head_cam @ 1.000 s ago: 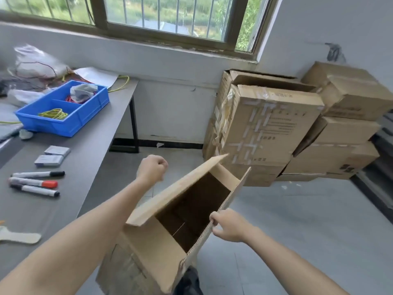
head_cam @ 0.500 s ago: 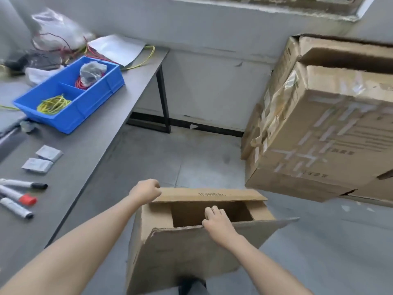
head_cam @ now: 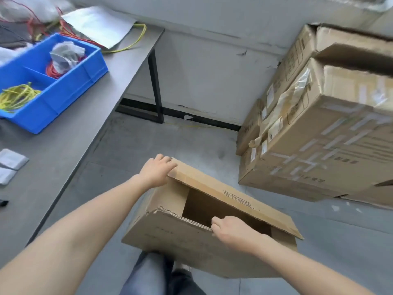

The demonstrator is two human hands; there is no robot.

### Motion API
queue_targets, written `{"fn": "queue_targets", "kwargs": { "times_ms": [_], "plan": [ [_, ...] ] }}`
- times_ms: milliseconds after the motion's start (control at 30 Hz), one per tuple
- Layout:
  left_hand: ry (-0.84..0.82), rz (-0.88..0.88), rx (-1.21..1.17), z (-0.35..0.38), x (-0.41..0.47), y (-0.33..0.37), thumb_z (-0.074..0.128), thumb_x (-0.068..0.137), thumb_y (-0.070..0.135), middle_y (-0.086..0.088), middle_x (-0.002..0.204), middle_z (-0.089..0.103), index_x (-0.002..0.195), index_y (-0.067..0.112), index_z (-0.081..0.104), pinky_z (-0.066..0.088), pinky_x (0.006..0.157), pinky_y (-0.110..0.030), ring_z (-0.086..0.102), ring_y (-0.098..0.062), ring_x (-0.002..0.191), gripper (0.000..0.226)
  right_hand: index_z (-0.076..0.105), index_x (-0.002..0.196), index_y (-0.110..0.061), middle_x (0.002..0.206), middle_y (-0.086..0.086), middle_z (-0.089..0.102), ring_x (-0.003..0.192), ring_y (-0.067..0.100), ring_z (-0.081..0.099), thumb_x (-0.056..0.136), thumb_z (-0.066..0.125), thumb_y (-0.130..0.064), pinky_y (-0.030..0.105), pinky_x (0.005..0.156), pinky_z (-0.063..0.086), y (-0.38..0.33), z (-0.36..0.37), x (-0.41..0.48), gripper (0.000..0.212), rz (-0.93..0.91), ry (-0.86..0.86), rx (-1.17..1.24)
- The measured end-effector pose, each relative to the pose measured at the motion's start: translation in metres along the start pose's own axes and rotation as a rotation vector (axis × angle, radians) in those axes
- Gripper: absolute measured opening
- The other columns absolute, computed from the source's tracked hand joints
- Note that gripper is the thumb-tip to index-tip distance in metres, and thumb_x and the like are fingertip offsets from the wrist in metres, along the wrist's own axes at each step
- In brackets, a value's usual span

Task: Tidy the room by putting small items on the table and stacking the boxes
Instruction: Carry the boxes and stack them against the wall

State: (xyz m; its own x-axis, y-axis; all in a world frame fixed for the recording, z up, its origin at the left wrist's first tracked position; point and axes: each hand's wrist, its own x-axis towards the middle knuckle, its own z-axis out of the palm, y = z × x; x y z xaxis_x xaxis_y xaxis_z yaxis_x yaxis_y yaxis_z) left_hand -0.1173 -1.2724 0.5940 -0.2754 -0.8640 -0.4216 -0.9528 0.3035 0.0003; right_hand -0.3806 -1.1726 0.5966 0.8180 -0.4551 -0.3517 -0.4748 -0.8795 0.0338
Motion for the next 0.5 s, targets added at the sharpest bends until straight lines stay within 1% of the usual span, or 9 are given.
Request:
{"fn": "queue_targets", "kwargs": {
  "times_ms": [67, 167, 233, 300, 333, 367, 433, 467, 500],
  "plan": [
    [0.026, 0.116, 0.063, -0.004, 0.025, 0.000, 0.043, 0.091, 0.016, 0.002, 0.138, 0.039, 0.132, 0.024, 0.041, 0.035, 0.091, -0.031, 0.034, -0.024, 0.126, 0.041, 0.056, 0.057, -0.025, 0.058, -0.010, 0.049, 0.035, 0.007, 0.038, 0.065, 0.078, -0.032, 0.021, 0.044, 0.016, 0.009, -0.001, -0.004, 0.024, 0.031, 0.069, 0.058],
    [0.118, 0.252, 0.098, -0.011, 0.065, 0.001, 0.039, 0.096, 0.016, 0.007, 0.132, 0.047, 0.123, 0.025, 0.050, 0.033, 0.090, -0.028, 0.036, -0.021, 0.125, 0.031, 0.054, 0.057, -0.023, 0.058, -0.008, 0.049, 0.035, 0.010, 0.032, 0.081, 0.051, -0.026, 0.023, 0.043, 0.017, 0.024, -0.006, -0.002, 0.024, 0.145, 0.215, 0.067],
    [0.183, 0.319, 0.087, -0.021, 0.092, 0.000, 0.039, 0.096, 0.011, 0.006, 0.127, 0.056, 0.118, 0.020, 0.058, 0.036, 0.090, -0.029, 0.041, -0.021, 0.122, 0.030, 0.053, 0.057, -0.021, 0.059, -0.006, 0.049, 0.034, 0.011, 0.036, 0.082, 0.044, -0.026, 0.023, 0.043, 0.016, 0.037, -0.016, 0.006, 0.027, 0.223, 0.177, 0.081],
    [0.211, 0.343, 0.070, -0.038, 0.115, -0.007, 0.039, 0.094, 0.005, 0.004, 0.120, 0.059, 0.115, 0.017, 0.060, 0.042, 0.084, -0.030, 0.045, -0.019, 0.116, 0.032, 0.052, 0.057, -0.019, 0.060, -0.004, 0.050, 0.033, 0.014, 0.040, 0.079, 0.052, -0.028, 0.023, 0.041, 0.018, 0.050, -0.025, 0.017, 0.023, 0.300, 0.118, 0.138],
    [0.212, 0.340, 0.065, -0.047, 0.124, -0.015, 0.039, 0.094, 0.005, 0.005, 0.118, 0.060, 0.113, 0.018, 0.060, 0.043, 0.081, -0.029, 0.046, -0.018, 0.113, 0.032, 0.054, 0.059, -0.016, 0.063, -0.002, 0.052, 0.035, 0.017, 0.045, 0.080, 0.050, -0.031, 0.022, 0.041, 0.021, 0.055, -0.031, 0.025, 0.026, 0.342, 0.082, 0.206],
    [0.215, 0.340, 0.059, -0.056, 0.131, -0.025, 0.039, 0.094, 0.005, 0.006, 0.115, 0.060, 0.110, 0.018, 0.060, 0.044, 0.079, -0.029, 0.047, -0.017, 0.111, 0.030, 0.056, 0.066, -0.011, 0.070, 0.003, 0.055, 0.043, 0.022, 0.052, 0.085, 0.040, -0.037, 0.023, 0.044, 0.028, 0.059, -0.039, 0.035, 0.036, 0.390, 0.054, 0.328],
    [0.218, 0.329, 0.060, -0.069, 0.140, -0.049, 0.039, 0.092, 0.004, 0.005, 0.111, 0.061, 0.104, 0.017, 0.060, 0.042, 0.075, -0.029, 0.049, -0.018, 0.107, 0.027, 0.058, 0.091, -0.004, 0.095, 0.009, 0.057, 0.075, 0.032, 0.060, 0.089, 0.019, -0.057, 0.030, 0.063, 0.038, 0.066, -0.052, 0.060, 0.065, 0.513, 0.076, 0.483],
    [0.214, 0.311, 0.058, -0.075, 0.142, -0.062, 0.040, 0.092, 0.004, 0.004, 0.110, 0.061, 0.102, 0.016, 0.060, 0.040, 0.072, -0.029, 0.050, -0.018, 0.106, 0.026, 0.057, 0.100, -0.005, 0.104, 0.008, 0.055, 0.089, 0.032, 0.058, 0.091, 0.019, -0.059, 0.032, 0.072, 0.038, 0.069, -0.057, 0.074, 0.066, 0.546, 0.077, 0.544],
    [0.212, 0.293, 0.049, -0.080, 0.145, -0.076, 0.039, 0.091, 0.004, 0.003, 0.109, 0.061, 0.101, 0.015, 0.059, 0.038, 0.070, -0.028, 0.050, -0.018, 0.105, 0.025, 0.056, 0.104, -0.006, 0.109, 0.007, 0.055, 0.096, 0.029, 0.056, 0.096, 0.026, -0.052, 0.032, 0.079, 0.037, 0.073, -0.062, 0.089, 0.055, 0.569, 0.088, 0.575]
  ]
}}
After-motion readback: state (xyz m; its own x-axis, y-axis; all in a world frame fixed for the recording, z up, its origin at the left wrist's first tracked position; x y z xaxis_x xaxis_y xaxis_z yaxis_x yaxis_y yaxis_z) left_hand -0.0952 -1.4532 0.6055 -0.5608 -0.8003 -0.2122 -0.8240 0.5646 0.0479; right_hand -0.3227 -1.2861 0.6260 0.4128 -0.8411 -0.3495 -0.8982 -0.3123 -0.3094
